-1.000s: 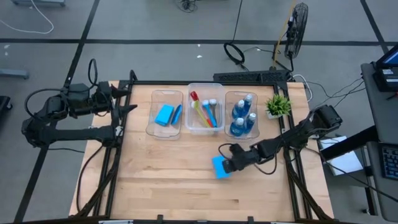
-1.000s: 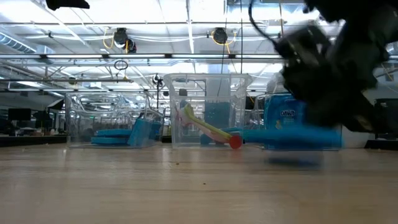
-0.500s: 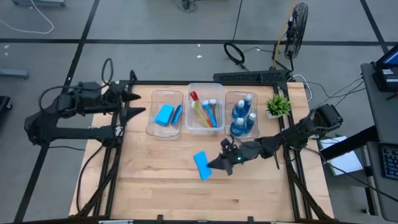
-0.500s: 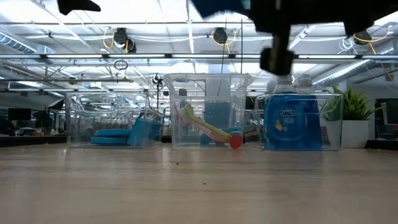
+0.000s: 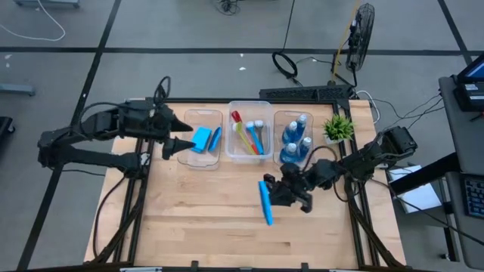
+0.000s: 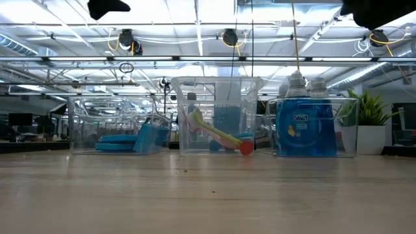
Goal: Pick & Place Kitchen Sink Supplies
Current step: Put the blue sponge into the left transparent bin
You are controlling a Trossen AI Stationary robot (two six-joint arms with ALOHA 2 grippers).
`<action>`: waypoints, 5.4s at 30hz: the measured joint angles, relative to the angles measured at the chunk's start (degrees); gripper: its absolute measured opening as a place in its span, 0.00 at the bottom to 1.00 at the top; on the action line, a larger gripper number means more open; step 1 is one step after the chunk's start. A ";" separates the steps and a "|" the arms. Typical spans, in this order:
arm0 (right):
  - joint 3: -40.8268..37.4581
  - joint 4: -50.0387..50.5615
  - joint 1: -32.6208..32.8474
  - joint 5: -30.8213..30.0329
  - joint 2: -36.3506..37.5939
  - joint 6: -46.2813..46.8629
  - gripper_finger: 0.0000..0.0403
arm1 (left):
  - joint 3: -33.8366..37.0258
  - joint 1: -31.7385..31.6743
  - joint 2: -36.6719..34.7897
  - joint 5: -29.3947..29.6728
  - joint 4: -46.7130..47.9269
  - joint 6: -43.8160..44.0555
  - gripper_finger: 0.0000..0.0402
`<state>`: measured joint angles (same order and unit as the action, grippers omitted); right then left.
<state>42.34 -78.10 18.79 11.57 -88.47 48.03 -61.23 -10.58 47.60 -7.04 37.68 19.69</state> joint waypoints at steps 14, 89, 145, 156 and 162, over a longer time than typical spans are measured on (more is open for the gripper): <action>0.66 9.63 -1.68 -11.56 0.03 -5.91 0.00 | 0.00 9.11 6.15 -0.04 -14.71 -2.61 0.88; 19.31 50.56 -4.54 -45.84 0.05 -39.76 0.06 | -0.02 21.37 22.42 36.05 -16.98 4.98 0.03; 19.22 84.40 7.63 -45.80 15.98 -23.63 0.29 | 4.35 -26.53 38.35 -7.92 5.48 9.10 0.04; 19.22 84.43 7.63 -45.79 15.98 -21.69 0.29 | 4.35 -26.45 38.35 -6.95 5.81 7.12 0.36; 19.22 84.41 7.63 -45.78 15.98 -19.77 0.29 | 4.35 -27.31 37.75 -7.72 8.19 5.16 0.58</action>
<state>61.56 6.31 26.41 -34.21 -72.49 28.26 -56.88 -37.90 85.35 -14.76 45.86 24.85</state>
